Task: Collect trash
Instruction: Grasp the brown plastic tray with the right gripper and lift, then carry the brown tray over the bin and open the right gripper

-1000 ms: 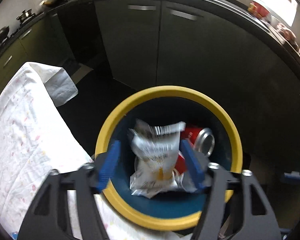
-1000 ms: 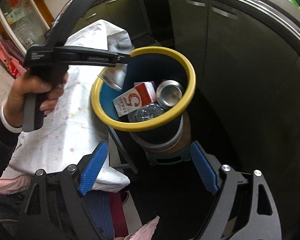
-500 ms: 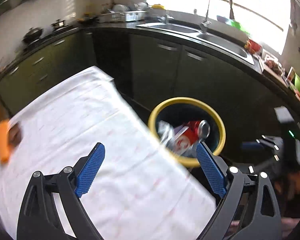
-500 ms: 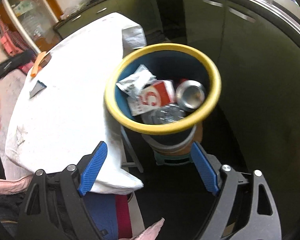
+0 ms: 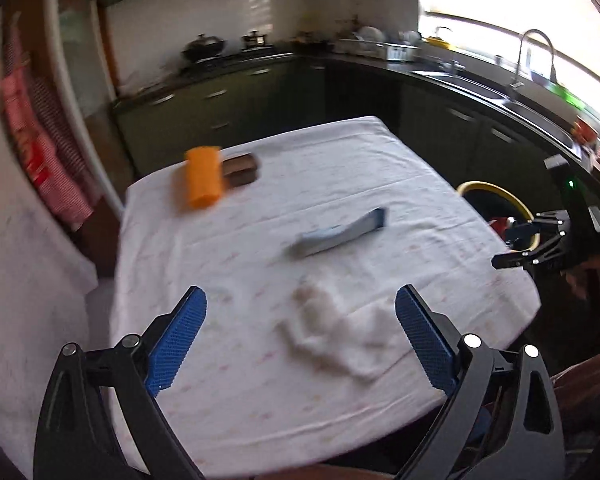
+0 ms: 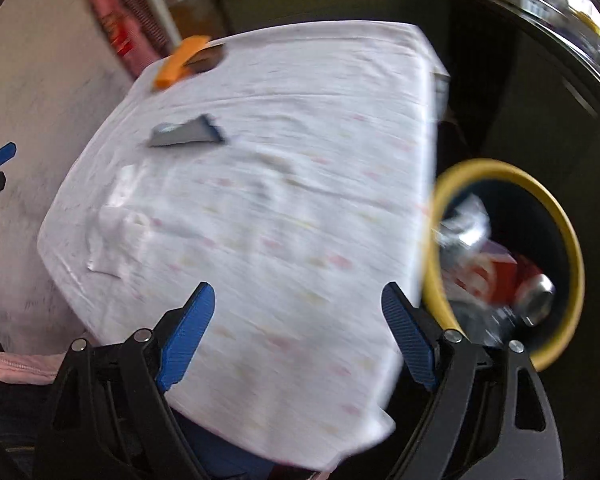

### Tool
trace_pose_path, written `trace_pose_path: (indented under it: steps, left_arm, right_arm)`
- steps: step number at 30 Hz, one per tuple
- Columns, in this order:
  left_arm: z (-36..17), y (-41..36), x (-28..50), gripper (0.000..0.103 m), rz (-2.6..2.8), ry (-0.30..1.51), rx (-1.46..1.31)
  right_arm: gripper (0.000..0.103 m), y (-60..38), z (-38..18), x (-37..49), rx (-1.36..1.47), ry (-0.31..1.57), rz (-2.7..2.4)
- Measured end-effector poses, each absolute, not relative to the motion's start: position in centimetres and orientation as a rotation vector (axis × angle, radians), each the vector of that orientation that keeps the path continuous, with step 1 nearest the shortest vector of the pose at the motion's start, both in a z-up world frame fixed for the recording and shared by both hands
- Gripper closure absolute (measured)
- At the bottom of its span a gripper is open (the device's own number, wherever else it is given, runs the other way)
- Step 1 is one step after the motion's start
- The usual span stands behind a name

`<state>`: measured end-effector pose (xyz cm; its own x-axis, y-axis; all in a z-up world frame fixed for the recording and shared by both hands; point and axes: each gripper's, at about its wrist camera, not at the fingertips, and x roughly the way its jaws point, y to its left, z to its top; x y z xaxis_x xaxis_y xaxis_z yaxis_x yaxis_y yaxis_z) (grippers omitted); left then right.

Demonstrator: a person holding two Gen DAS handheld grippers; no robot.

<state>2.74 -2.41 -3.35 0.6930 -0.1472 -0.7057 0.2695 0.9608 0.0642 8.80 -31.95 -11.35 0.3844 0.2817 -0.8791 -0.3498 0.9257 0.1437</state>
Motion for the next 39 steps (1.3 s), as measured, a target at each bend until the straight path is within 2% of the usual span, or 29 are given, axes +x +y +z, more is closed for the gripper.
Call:
trace_pose_path:
  steps: [5, 12, 15, 17, 20, 27, 29, 36, 38, 39]
  left_arm:
    - [-4.4, 2.0, 2.3, 0.009, -0.203, 0.778, 0.096]
    - [-7.1, 6.0, 3.6, 0.009, -0.186, 0.813, 0.011]
    - [-8.1, 6.7, 3.8, 0.009, -0.168, 0.823, 0.014]
    - [-8.7, 7.4, 3.8, 0.009, -0.157, 0.827, 0.020]
    - [-9.2, 8.5, 4.0, 0.009, -0.161, 0.839, 0.001]
    - [-10.4, 10.8, 4.6, 0.009, -0.151, 0.858, -0.025]
    - [-10.6, 11.1, 4.7, 0.009, -0.154, 0.862, -0.030]
    - [-10.9, 11.0, 4.7, 0.009, -0.159, 0.865, -0.026]
    - [-10.9, 10.7, 4.6, 0.009, -0.160, 0.863, -0.025]
    - [-10.9, 10.5, 4.6, 0.009, -0.163, 0.862, -0.023]
  right_arm:
    - [0.022, -25.9, -8.9, 12.7, -0.111, 1.088, 0.474]
    - [0.022, -16.1, -5.4, 23.9, -0.090, 1.076, 0.529]
    - [0.036, -13.7, -5.7, 30.3, -0.050, 1.108, 0.449]
    - [0.049, -12.5, -6.7, 34.0, -0.023, 1.149, 0.405]
    - [0.059, -11.1, -9.0, 38.9, 0.008, 1.222, 0.342]
    - [0.074, -8.6, -12.9, 44.2, -0.003, 1.310, 0.242]
    - [0.082, -8.3, -13.3, 44.6, -0.016, 1.315, 0.227]
    - [0.084, -7.6, -14.3, 45.2, -0.023, 1.342, 0.218]
    - [0.095, -7.4, -14.5, 45.1, -0.030, 1.348, 0.221]
    - [0.096, -7.0, -14.7, 45.1, -0.034, 1.348, 0.222]
